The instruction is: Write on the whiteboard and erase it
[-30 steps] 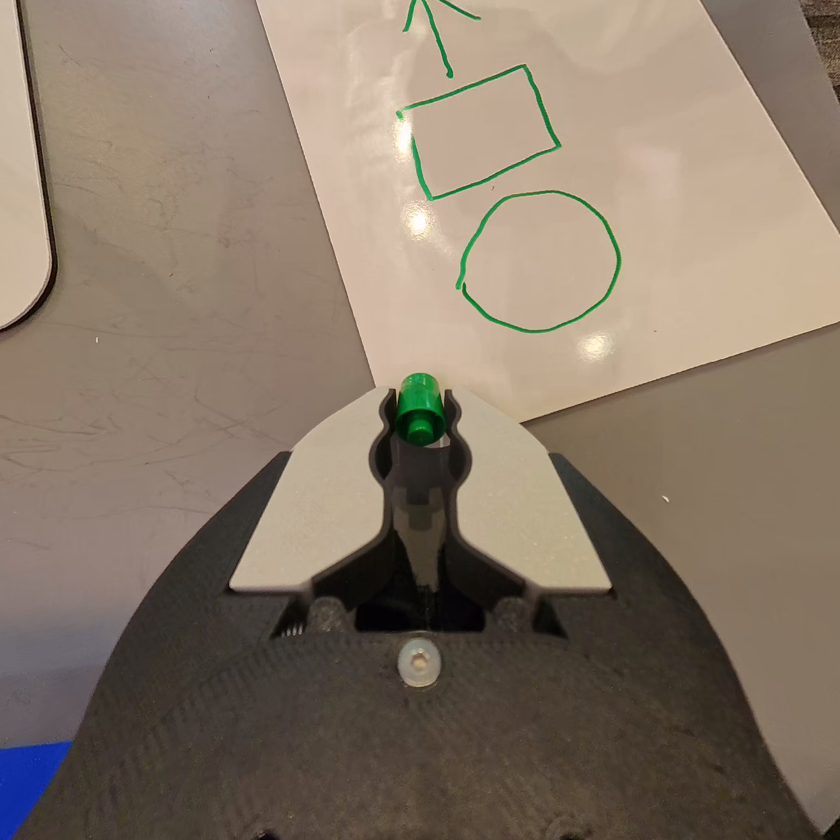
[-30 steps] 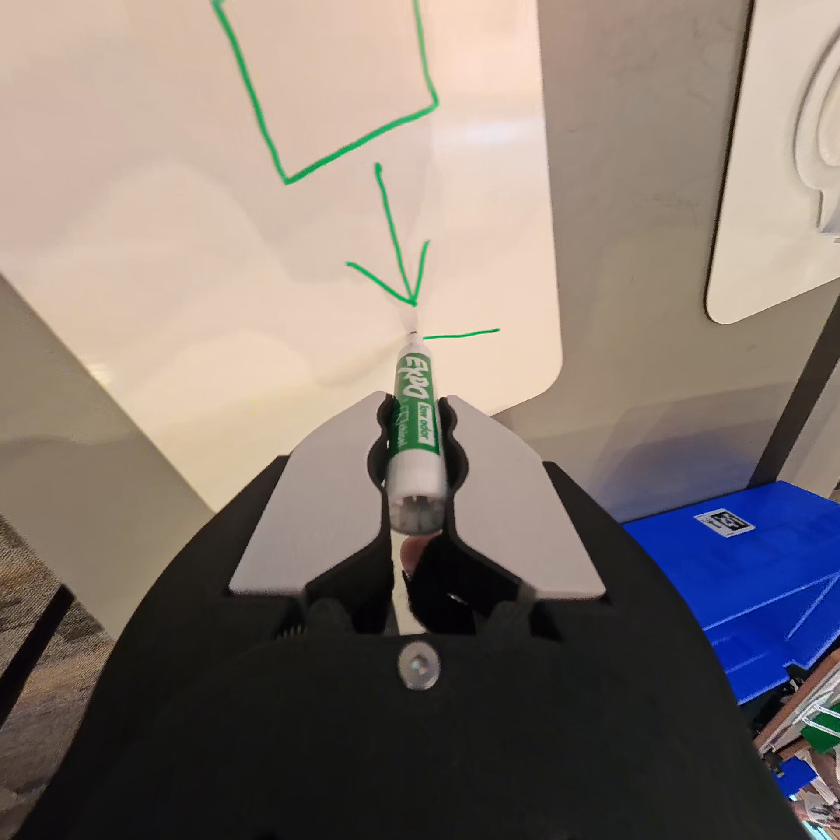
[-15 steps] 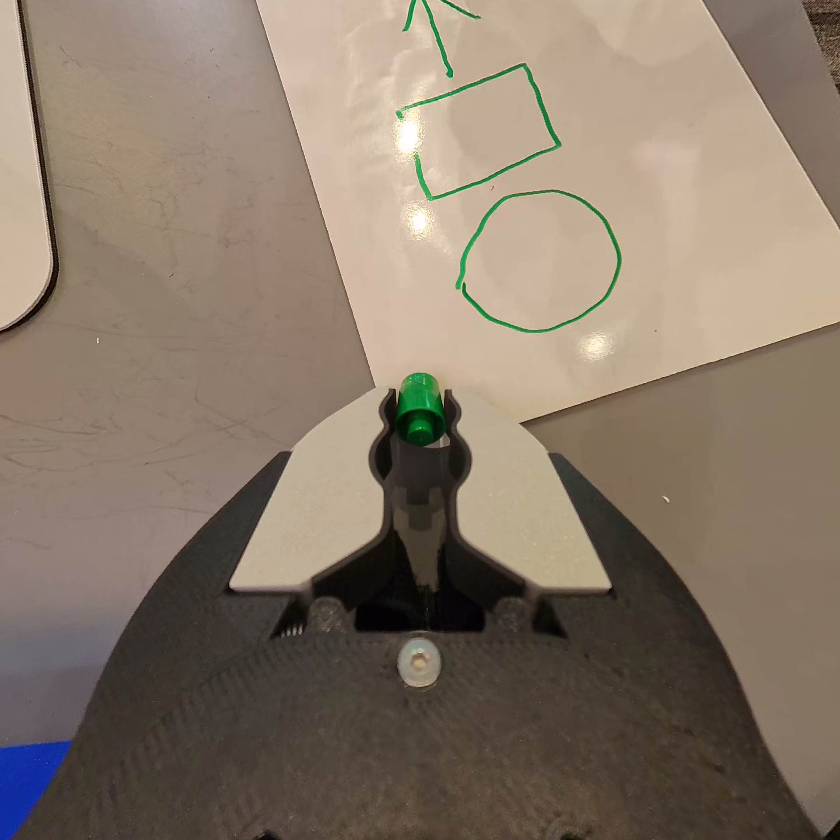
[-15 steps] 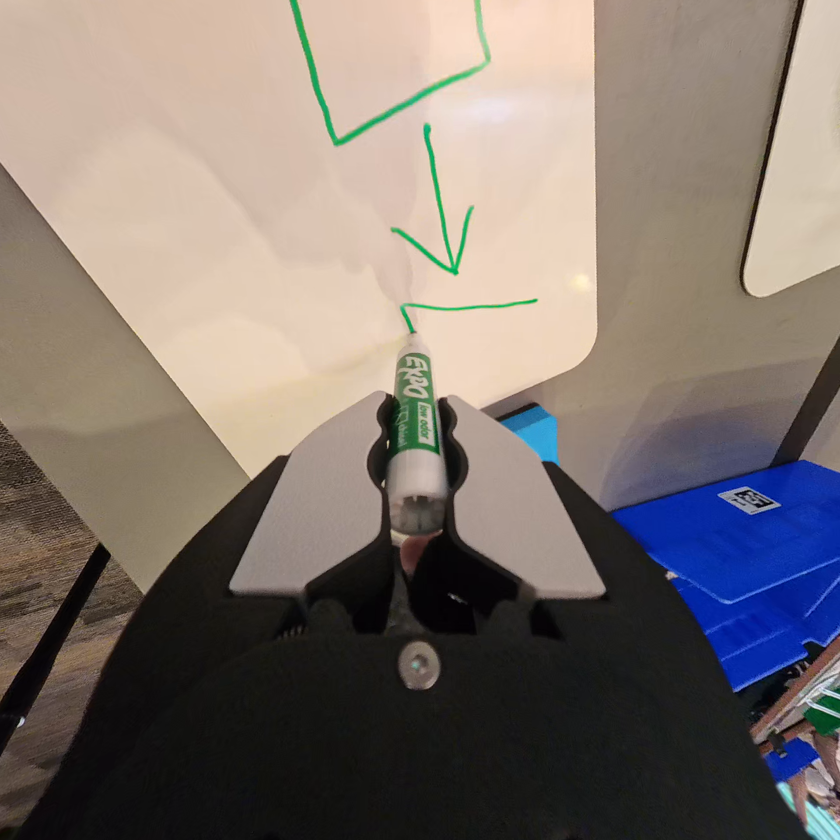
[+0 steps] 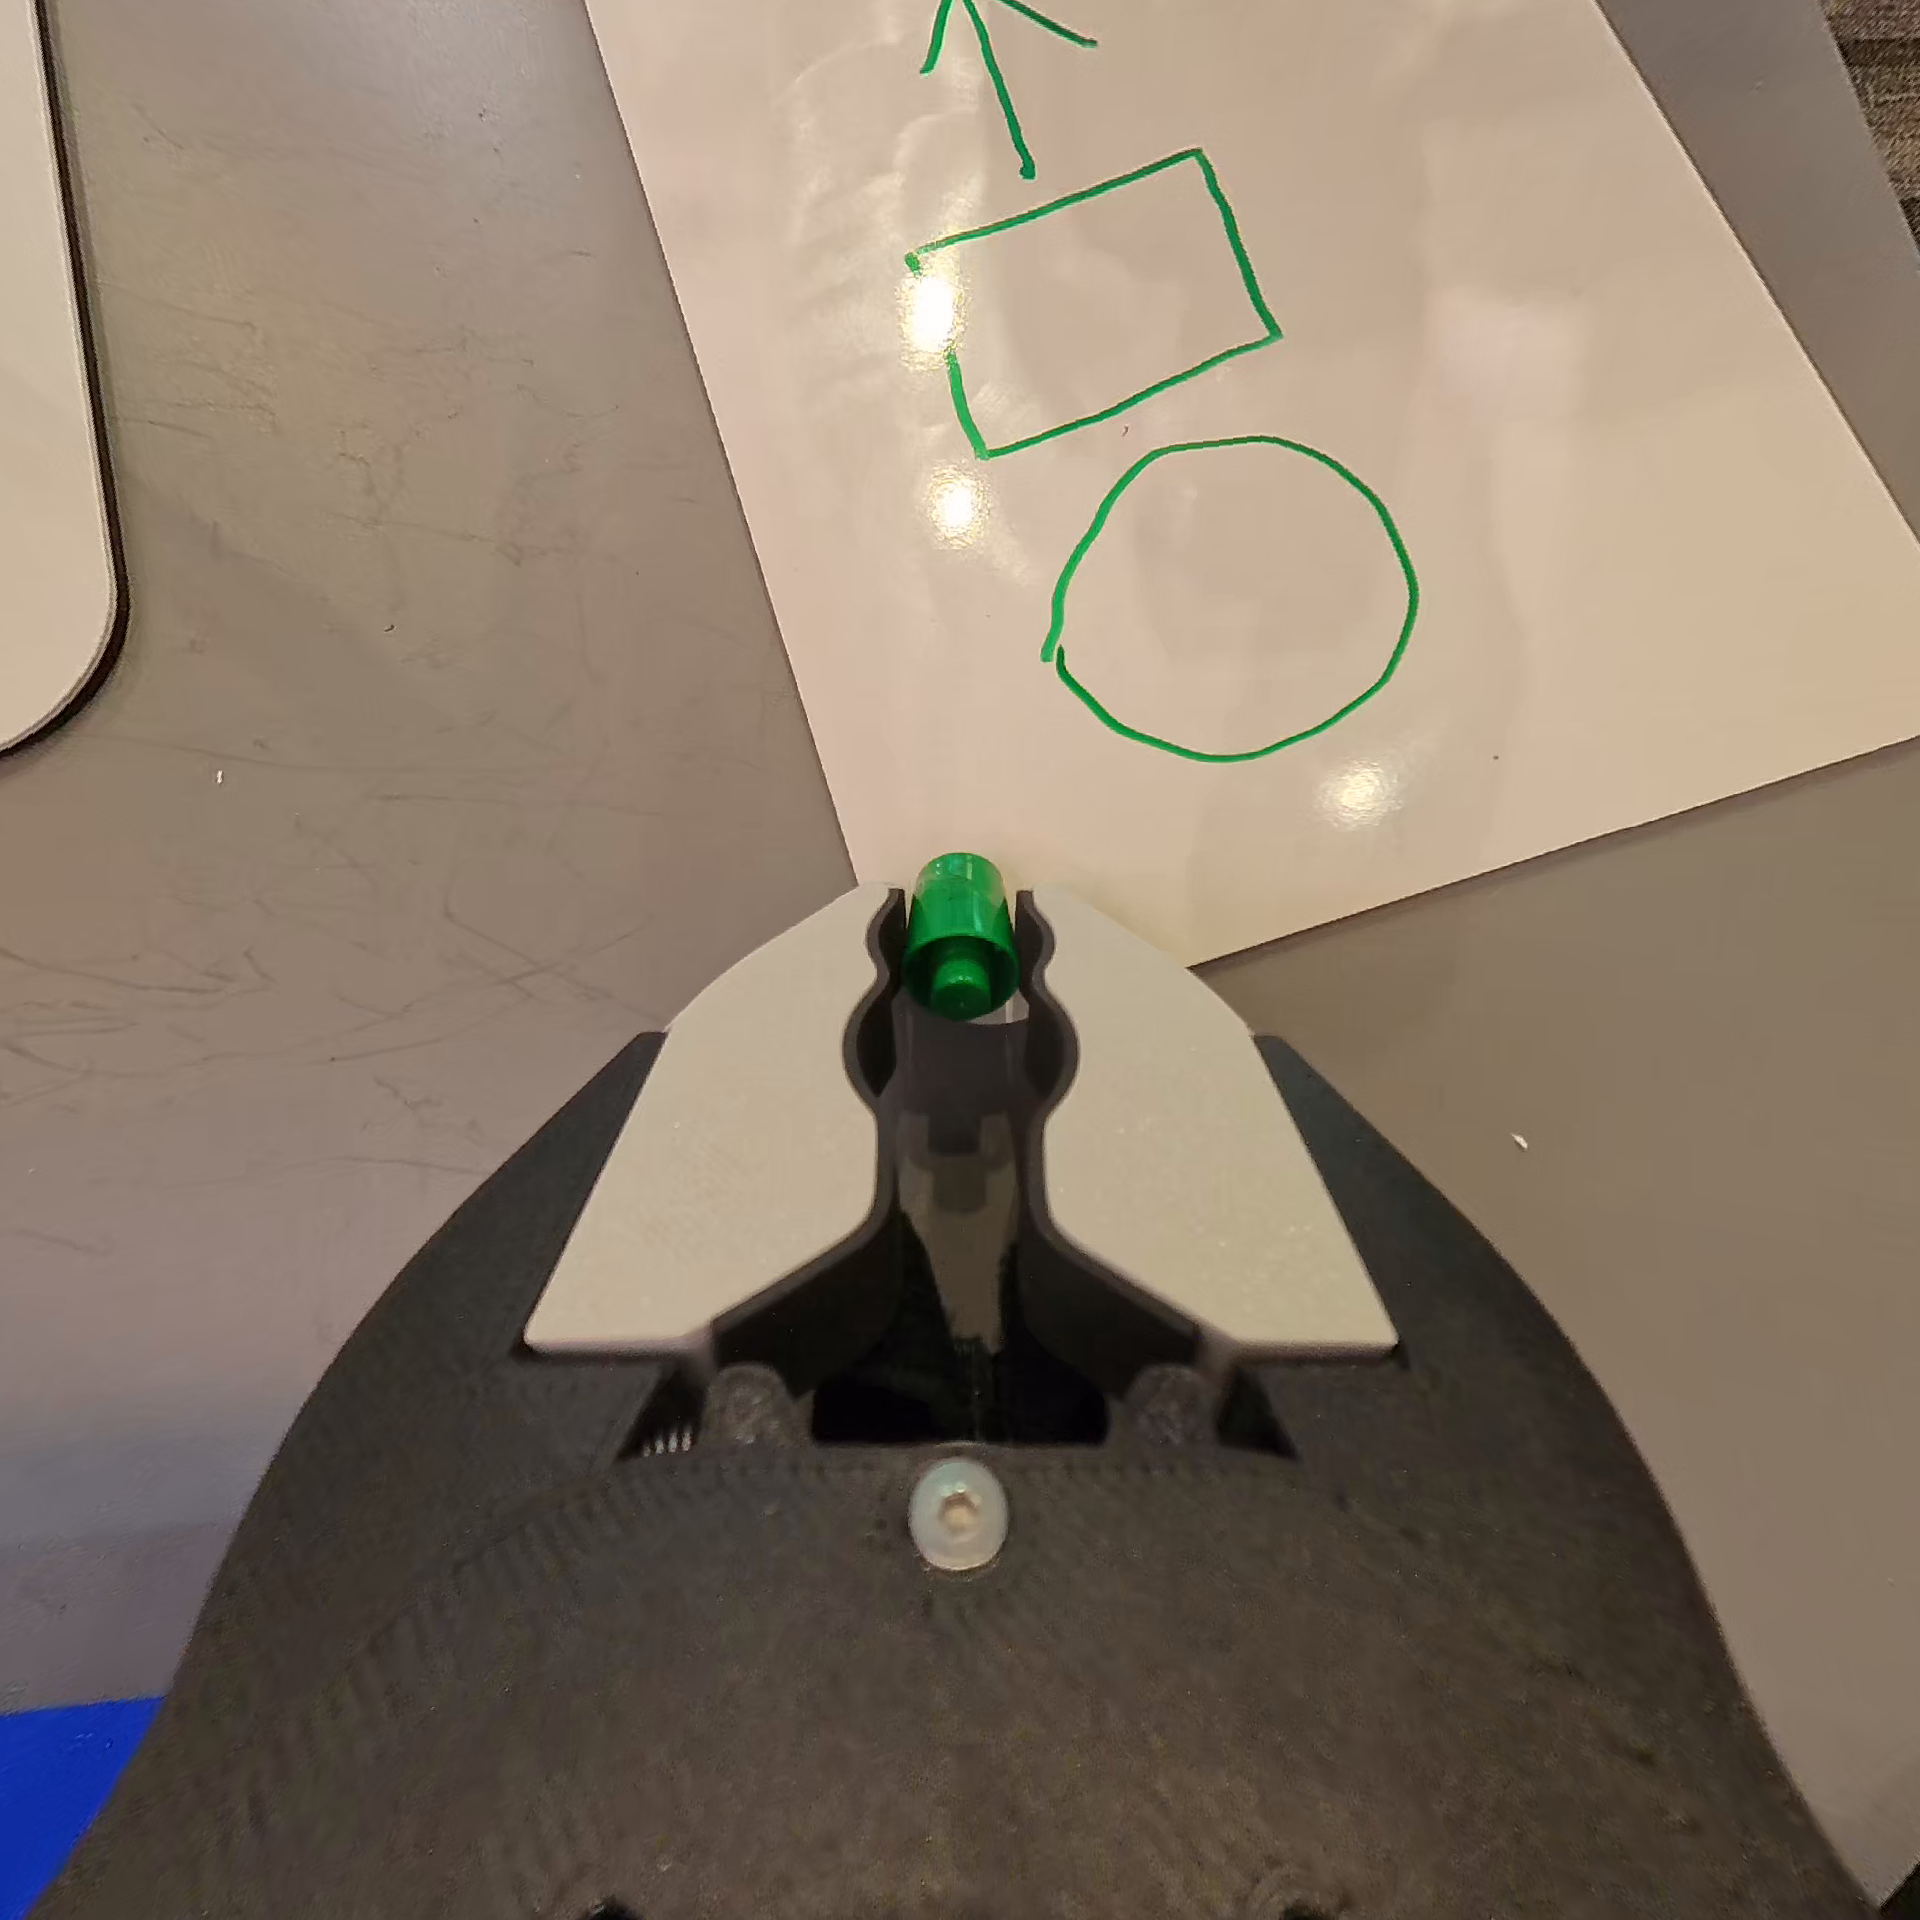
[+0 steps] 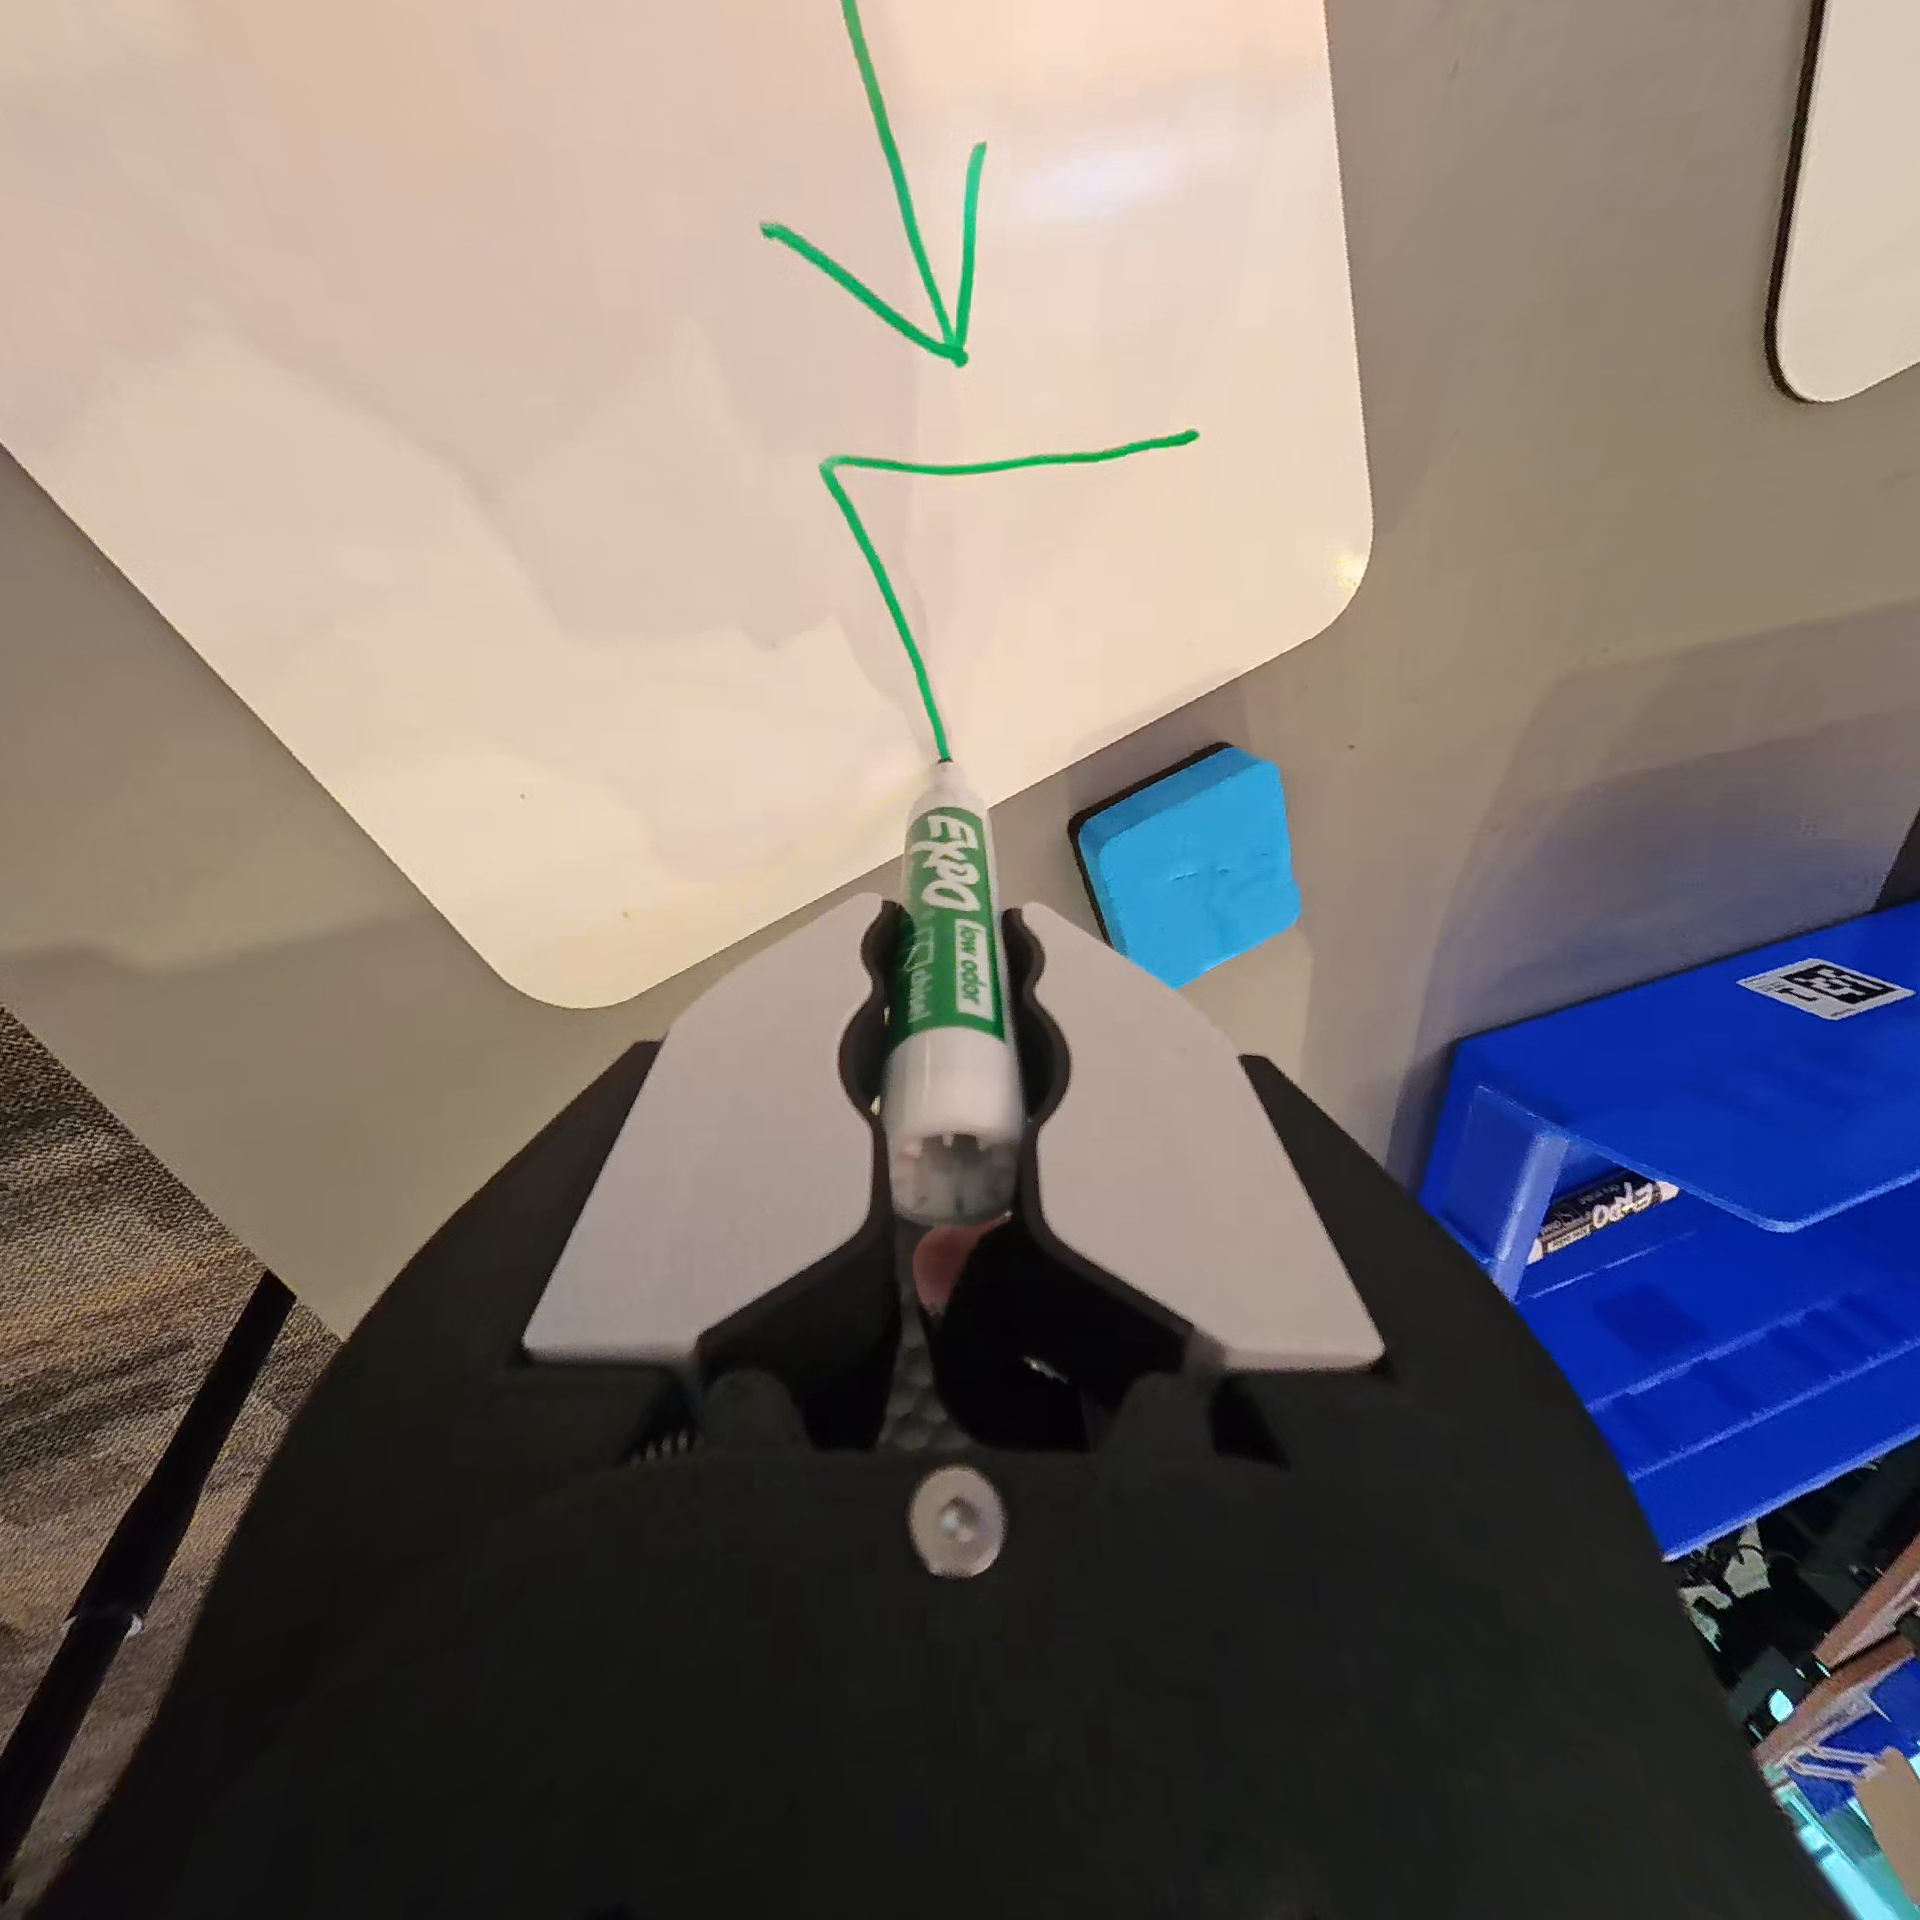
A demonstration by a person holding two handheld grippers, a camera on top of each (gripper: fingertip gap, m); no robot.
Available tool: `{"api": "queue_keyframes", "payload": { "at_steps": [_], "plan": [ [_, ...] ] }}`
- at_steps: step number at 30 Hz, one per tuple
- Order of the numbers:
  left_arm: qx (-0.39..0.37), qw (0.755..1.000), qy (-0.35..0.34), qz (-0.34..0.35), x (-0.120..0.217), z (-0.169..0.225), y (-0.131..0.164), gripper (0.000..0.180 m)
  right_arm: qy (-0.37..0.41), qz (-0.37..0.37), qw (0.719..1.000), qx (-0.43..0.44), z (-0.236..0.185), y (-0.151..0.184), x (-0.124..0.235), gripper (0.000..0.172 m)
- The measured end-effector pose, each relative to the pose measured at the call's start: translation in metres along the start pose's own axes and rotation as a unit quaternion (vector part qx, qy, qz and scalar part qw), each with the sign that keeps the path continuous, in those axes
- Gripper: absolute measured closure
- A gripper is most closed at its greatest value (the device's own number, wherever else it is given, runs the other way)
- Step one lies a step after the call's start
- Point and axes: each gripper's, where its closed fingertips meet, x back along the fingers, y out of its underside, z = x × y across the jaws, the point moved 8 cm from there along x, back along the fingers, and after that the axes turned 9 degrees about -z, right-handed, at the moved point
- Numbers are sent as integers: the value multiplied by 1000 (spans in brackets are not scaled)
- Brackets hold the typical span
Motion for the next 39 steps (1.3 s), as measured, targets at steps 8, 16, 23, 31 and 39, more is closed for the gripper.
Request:
{"api": "queue_keyframes", "payload": {
  "at_steps": [8,16,23,31,39],
  "plan": [
    [-1,1000,0,0,0,0,0,160,7,12,1000,13,13,-18,-3,151],
    [-1,1000,0,0,0,0,0,160,12,24,999,27,31,-40,-8,151],
    [-1,1000,0,0,0,1,0,160,16,29,999,35,45,-54,-11,151],
    [-3,1000,-1,0,0,1,0,160,30,41,998,34,51,-58,-8,151],
    [-14,1000,-12,-2,1,5,1,160,96,84,992,-9,20,-34,50,151]
  ]
}}
